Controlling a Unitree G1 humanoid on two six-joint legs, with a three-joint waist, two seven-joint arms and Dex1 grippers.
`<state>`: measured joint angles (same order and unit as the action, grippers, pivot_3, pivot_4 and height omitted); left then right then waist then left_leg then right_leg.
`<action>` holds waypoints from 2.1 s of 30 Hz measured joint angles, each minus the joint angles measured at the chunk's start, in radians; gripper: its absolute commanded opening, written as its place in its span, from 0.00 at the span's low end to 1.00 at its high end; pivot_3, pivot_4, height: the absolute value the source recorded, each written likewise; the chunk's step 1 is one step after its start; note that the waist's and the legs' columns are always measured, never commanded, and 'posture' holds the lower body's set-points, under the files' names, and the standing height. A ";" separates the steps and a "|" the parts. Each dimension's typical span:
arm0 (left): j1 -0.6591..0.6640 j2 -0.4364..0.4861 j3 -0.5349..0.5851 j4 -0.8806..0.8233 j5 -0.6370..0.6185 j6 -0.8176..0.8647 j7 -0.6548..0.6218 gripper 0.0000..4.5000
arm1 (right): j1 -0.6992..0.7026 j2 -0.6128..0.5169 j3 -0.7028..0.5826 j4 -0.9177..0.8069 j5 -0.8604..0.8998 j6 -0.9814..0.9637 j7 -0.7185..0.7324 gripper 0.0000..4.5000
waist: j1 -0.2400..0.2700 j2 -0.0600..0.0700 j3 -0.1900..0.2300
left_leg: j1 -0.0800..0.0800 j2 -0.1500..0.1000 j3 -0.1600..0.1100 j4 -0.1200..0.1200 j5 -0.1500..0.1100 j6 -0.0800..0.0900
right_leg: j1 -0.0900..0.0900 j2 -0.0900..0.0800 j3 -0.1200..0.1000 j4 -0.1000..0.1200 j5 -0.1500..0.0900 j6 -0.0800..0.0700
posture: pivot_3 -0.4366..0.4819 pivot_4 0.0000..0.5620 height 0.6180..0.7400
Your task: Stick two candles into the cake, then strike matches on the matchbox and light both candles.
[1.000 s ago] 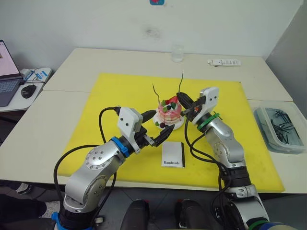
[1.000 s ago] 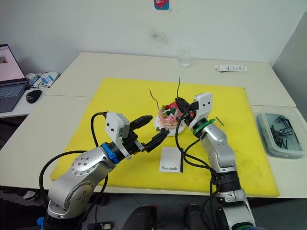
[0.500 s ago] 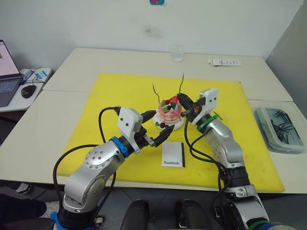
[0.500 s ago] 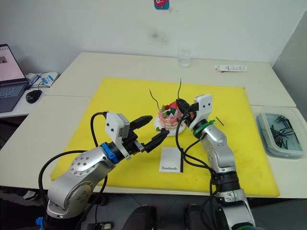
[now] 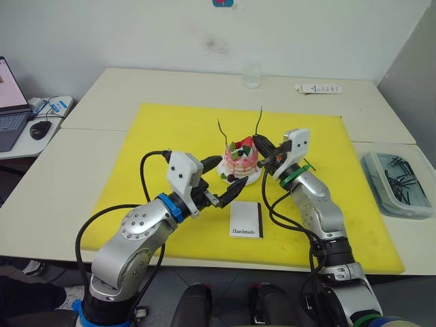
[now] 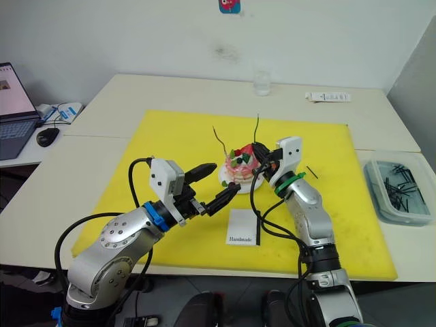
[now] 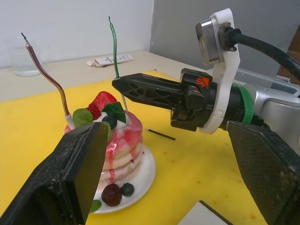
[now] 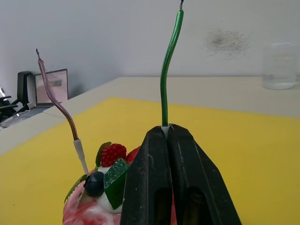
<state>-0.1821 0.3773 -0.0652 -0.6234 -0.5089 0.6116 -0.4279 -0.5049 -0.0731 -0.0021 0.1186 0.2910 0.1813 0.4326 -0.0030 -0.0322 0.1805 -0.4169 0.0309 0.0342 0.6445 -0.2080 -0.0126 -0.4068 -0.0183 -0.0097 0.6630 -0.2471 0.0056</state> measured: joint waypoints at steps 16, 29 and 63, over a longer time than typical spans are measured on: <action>-0.006 0.002 0.007 0.000 -0.001 0.013 0.001 1.00 | 0.000 0.008 -0.001 0.004 0.006 0.002 -0.001 0.01 | 0.000 0.000 0.000 | 0.000 0.000 0.000 0.000 0.000 0.000 | 0.000 0.000 0.000 0.000 0.000 0.000 | 0.48 0.27 1.00; -0.014 0.002 0.006 0.001 -0.001 0.013 -0.001 1.00 | 0.004 0.028 -0.015 0.002 0.024 0.031 -0.021 0.01 | 0.000 0.000 0.000 | 0.000 0.000 0.000 -0.001 0.000 0.000 | 0.000 0.000 0.000 0.000 0.000 0.000 | 0.48 0.27 1.00; -0.037 0.001 0.006 0.011 -0.001 0.015 -0.020 1.00 | 0.066 0.044 -0.016 -0.054 0.046 0.048 -0.042 0.01 | 0.000 0.000 0.000 | -0.001 0.000 0.000 -0.002 0.000 0.000 | -0.001 0.000 0.000 -0.002 0.000 0.000 | 0.48 0.27 1.00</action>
<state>-0.2194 0.3784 -0.0588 -0.6123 -0.5094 0.6263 -0.4474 -0.4393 -0.0288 -0.0179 0.0645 0.3368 0.2290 0.3906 -0.0030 -0.0319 0.1807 -0.4174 0.0311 0.0342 0.6426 -0.2081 -0.0127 -0.4074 -0.0187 -0.0098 0.6611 -0.2476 0.0051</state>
